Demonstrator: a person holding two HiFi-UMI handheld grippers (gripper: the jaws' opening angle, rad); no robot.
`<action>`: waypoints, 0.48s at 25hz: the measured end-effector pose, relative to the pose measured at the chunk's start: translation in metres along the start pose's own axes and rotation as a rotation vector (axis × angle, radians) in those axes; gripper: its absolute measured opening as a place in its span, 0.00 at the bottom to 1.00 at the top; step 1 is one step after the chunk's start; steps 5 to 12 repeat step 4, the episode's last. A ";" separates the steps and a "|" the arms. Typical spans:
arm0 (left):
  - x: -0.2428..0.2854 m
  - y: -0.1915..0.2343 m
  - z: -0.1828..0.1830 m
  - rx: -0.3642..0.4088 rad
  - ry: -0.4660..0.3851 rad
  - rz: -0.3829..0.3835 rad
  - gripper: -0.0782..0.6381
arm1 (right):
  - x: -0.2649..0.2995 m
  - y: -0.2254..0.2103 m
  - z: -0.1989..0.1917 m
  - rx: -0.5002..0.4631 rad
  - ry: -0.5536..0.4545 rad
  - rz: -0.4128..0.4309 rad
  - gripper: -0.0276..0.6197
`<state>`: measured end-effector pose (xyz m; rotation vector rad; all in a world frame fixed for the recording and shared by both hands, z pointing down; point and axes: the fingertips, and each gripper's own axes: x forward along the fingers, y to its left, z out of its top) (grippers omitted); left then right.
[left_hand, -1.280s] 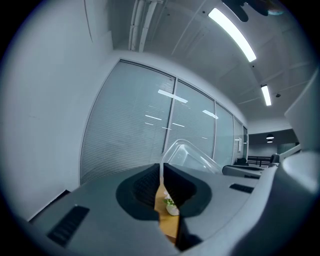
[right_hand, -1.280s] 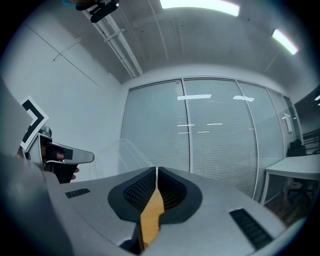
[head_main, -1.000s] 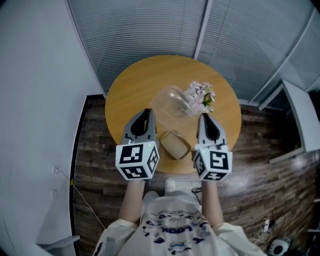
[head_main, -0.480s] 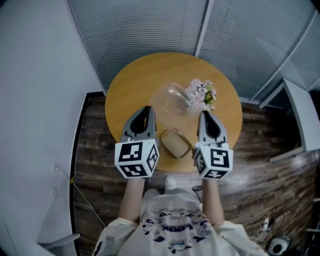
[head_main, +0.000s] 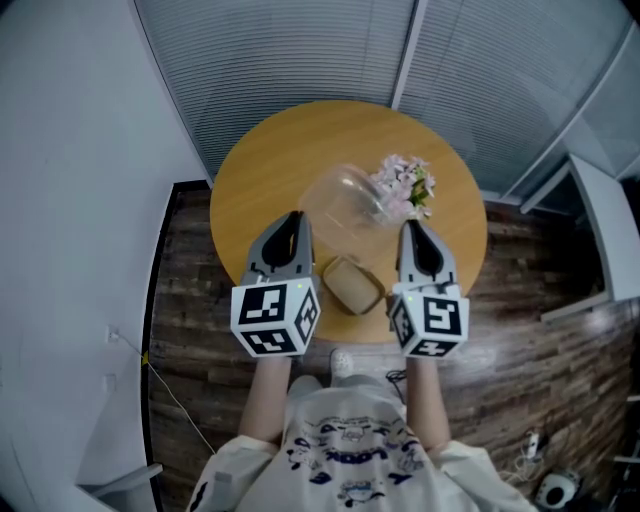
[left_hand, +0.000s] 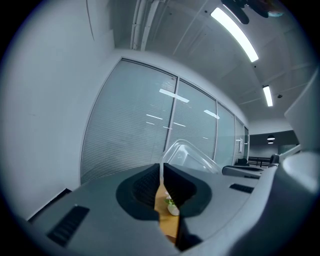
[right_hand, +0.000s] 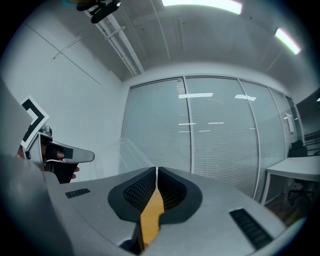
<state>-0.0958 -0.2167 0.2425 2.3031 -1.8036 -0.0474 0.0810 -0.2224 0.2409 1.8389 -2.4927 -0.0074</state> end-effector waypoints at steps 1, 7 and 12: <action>0.001 0.001 0.000 -0.001 0.000 0.000 0.14 | 0.001 0.001 0.000 0.000 0.000 0.001 0.07; 0.002 0.003 0.001 -0.001 -0.002 0.000 0.14 | 0.004 0.001 -0.001 -0.003 0.003 0.002 0.07; 0.002 0.003 0.001 -0.001 -0.002 0.000 0.14 | 0.004 0.001 -0.001 -0.003 0.003 0.002 0.07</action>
